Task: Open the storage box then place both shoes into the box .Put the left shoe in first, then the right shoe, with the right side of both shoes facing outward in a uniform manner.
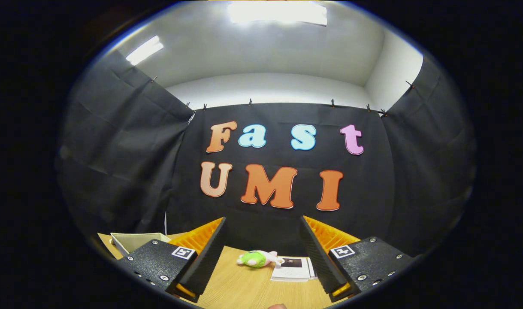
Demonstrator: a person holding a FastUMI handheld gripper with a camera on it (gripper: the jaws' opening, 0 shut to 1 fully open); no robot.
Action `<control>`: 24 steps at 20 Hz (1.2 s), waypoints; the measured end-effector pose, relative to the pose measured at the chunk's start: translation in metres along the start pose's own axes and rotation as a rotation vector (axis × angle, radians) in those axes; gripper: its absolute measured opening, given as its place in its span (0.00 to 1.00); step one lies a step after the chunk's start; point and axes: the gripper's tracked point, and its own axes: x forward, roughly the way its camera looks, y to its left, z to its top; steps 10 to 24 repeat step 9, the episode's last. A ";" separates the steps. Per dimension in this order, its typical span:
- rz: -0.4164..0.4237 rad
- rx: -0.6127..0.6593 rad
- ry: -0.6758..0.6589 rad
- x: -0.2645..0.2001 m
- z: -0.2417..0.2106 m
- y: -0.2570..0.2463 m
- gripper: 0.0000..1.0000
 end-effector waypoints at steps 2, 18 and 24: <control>0.003 0.009 -0.001 0.001 0.002 -0.002 0.99; -0.026 0.042 -0.010 0.006 0.004 -0.006 0.99; -0.026 0.042 -0.010 0.006 0.004 -0.006 0.99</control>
